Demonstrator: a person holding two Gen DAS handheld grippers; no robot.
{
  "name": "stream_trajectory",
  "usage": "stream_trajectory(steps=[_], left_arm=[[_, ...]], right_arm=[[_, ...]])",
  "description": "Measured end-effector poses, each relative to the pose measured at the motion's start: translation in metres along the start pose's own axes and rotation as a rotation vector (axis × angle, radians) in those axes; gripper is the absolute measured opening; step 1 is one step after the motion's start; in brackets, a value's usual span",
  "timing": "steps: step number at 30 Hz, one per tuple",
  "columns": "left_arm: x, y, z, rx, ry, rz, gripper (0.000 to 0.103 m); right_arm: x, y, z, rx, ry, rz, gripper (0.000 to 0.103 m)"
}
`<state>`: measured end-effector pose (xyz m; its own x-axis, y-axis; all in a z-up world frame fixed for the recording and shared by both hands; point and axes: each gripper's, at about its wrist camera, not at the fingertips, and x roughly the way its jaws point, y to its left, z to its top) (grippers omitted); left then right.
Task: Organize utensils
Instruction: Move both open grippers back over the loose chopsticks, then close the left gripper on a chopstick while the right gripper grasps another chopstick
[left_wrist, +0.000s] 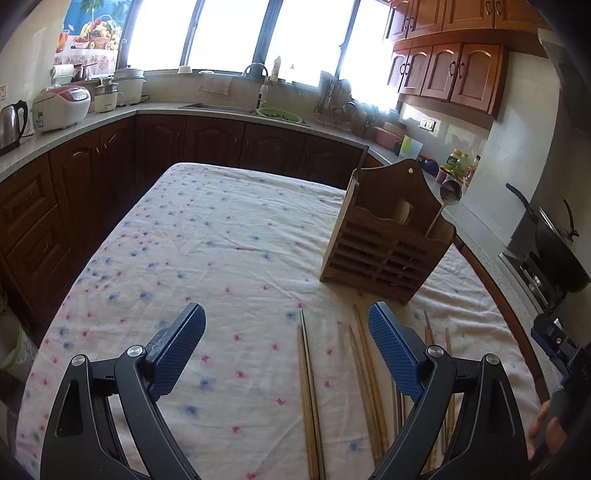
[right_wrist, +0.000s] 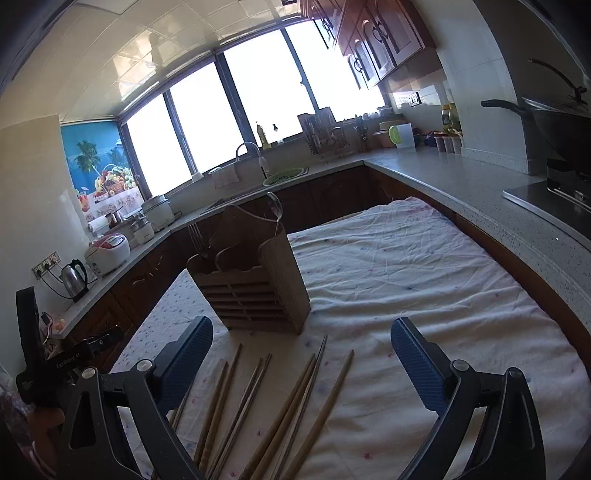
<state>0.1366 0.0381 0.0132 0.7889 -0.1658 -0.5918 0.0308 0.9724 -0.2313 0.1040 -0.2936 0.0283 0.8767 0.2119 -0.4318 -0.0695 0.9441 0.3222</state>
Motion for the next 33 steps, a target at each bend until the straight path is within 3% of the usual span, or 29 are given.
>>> stream_trajectory(steps=[15, 19, 22, 26, 33], left_arm=[[0.021, -0.001, -0.017, 0.023, 0.111, 0.032, 0.091], [0.03, -0.005, -0.016, 0.04, 0.142, 0.024, 0.082], [0.04, -0.008, -0.016, 0.046, 0.182, 0.008, 0.069], [0.056, -0.012, -0.015, 0.059, 0.24, -0.01, 0.056], [0.088, -0.019, -0.005, 0.093, 0.315, -0.007, 0.046]], right_arm=[[0.02, -0.002, -0.029, -0.005, 0.103, -0.012, 0.098], [0.027, -0.004, -0.032, -0.009, 0.127, -0.027, 0.096], [0.035, -0.004, -0.033, -0.016, 0.152, -0.038, 0.088], [0.048, -0.006, -0.033, -0.014, 0.193, -0.05, 0.067], [0.08, -0.011, -0.02, -0.013, 0.257, -0.067, 0.044]])
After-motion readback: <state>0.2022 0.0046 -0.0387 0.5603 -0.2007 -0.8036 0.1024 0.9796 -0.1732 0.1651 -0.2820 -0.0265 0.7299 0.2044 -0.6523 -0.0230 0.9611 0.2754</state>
